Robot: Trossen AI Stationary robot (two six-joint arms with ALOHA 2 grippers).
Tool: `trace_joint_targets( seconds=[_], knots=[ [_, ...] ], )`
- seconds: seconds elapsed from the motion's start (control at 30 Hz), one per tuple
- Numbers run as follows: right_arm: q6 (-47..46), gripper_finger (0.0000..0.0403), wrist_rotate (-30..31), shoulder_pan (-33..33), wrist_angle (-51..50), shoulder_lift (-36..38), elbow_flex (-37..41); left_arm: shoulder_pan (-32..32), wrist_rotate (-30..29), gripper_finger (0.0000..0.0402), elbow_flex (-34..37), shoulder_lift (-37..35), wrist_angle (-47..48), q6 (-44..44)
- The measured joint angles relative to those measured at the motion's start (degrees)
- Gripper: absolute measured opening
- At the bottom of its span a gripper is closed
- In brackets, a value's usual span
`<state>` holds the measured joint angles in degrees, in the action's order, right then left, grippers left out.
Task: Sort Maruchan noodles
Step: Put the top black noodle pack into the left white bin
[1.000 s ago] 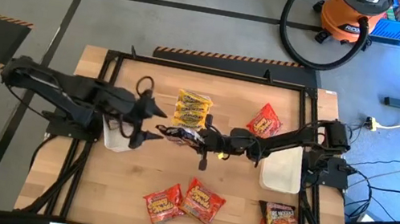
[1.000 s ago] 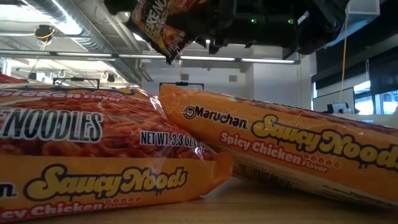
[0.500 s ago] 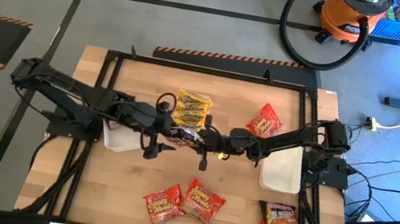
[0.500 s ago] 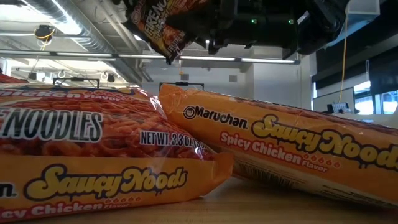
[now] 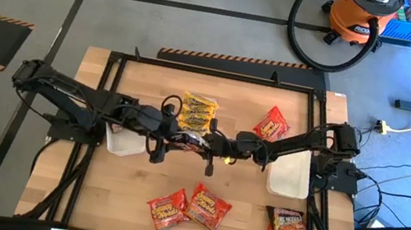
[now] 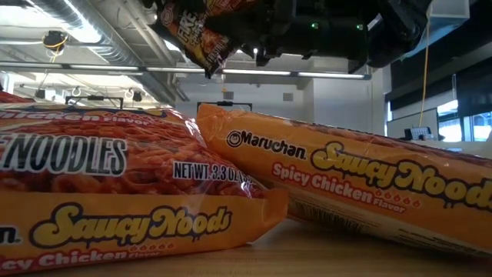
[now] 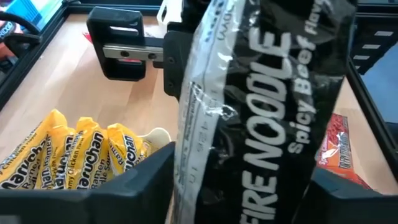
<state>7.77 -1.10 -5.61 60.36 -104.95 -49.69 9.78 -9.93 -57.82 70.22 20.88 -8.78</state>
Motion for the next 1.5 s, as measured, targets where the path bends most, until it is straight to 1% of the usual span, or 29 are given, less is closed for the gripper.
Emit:
trace_joint_targets(
  seconds=[0.13, 0.2, 0.27, 0.5, 0.6, 0.7, 0.77, 0.83, 1.0, 1.13, 1.37, 1.5],
  knots=[
    [-0.25, 0.0057, 0.00, 0.00, -0.01, 0.00, 0.00, -0.02, -0.06, 0.0171, 0.00, 0.00, 0.00, 0.28],
    [-0.26, 0.0072, -0.02, 0.00, 0.04, -0.02, 0.00, -0.02, -0.07, 0.0153, 0.00, 0.00, 0.02, 0.43],
    [-0.31, 0.0098, -0.01, 0.00, 0.16, -0.02, 0.00, 0.00, -0.07, 0.0141, 0.00, 0.00, 0.04, 0.80],
    [-0.42, 0.0209, -0.03, -0.02, -0.13, -0.02, -0.02, -0.02, -1.31, 0.0133, -0.18, -0.28, 1.30, 1.47],
    [-0.42, 0.0243, -0.02, -0.01, -0.23, -0.02, -0.02, 0.00, -1.59, 0.0133, -1.86, -0.70, 5.05, 1.39],
    [-0.20, 0.0263, 0.00, -0.01, -0.36, -0.02, -0.02, 0.02, -2.71, 0.0133, -4.78, -1.11, 11.74, 0.00],
    [-0.20, 0.0271, 0.00, 0.00, -0.44, -0.02, -0.02, 0.02, -2.82, 0.0132, -7.05, -1.11, 16.51, -1.45],
    [-0.17, 0.0275, 0.02, 0.00, -0.54, -0.02, -0.02, 0.02, -3.04, 0.0132, -9.13, -1.11, 23.34, -3.55],
    [-0.04, 0.0275, 0.02, 0.00, -0.61, -0.02, -0.02, 0.39, -4.13, 0.0132, -13.98, -1.11, 36.62, -9.67],
    [-0.02, 0.0275, 0.18, 0.00, -0.96, -0.02, -0.02, 0.93, -3.35, 0.0132, -16.69, -1.11, 46.31, -15.79],
    [-0.19, 0.0275, 0.44, 0.00, -1.73, -0.02, -0.02, 1.55, 0.68, 0.0132, -14.97, -1.71, 56.09, -25.13],
    [-0.29, 0.0275, 0.46, 0.00, -1.85, -0.02, -0.02, 1.55, 1.52, 0.0132, -14.05, -1.70, 59.58, -28.19]
  ],
)
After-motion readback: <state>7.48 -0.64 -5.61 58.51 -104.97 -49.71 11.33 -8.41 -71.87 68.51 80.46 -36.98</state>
